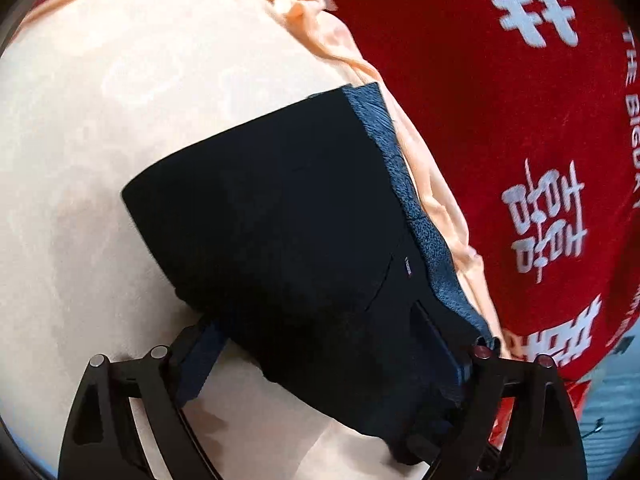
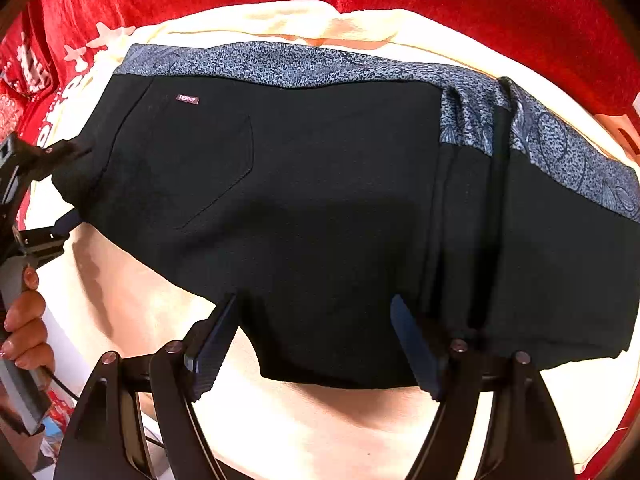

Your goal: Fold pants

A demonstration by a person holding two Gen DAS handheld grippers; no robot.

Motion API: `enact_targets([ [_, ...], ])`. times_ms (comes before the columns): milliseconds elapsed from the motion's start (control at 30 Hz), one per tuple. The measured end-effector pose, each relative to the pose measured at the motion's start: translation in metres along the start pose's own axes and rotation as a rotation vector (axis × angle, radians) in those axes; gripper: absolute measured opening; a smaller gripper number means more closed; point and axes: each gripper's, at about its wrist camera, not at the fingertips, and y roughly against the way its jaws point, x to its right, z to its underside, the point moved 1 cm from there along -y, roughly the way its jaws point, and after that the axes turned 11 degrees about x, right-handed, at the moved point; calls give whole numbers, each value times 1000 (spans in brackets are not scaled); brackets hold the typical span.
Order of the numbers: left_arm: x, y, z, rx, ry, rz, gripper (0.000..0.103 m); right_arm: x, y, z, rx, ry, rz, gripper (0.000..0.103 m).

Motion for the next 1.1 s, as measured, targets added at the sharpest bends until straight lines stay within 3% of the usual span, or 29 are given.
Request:
enact_targets([
  [100,13,5,-2,24,-29,31,90,4,1,-1,6,-5,-8,81],
  [200,9,-11,-3,-5,-18,-14,90,6,3,-2,6,-8,-11,81],
  [267,6,-13,-5,17,18,28,102,8,5,-2,7,-12,-15,81],
  [367,16,-18,-3,11,-15,-42,101,11,12,-7,3,-20,-29,79],
  [400,21,-18,-2,14,-43,-77,94,13,17,-11,3,-30,-38,79],
  [433,27,-18,-1,24,-91,-141,87,15,23,-16,11,-41,-48,79],
  [500,32,-16,1,33,-168,-232,50,20,41,-30,44,-58,-72,79],
  [567,34,-12,2,42,-222,-249,40,23,57,-49,73,-69,-104,79],
  [600,36,-9,3,50,-253,-250,38,24,65,-61,80,-74,-126,79],
  [733,71,4,28,138,-577,-317,36,16,83,-110,91,-85,-226,79],
  [833,88,8,51,187,-783,-354,36,-9,84,-146,45,-38,-309,79],
  [933,94,8,65,215,-901,-373,36,-53,69,-168,-58,51,-352,80],
  [1100,98,8,75,240,-993,-384,36,-130,45,-186,-175,186,-378,81],
])
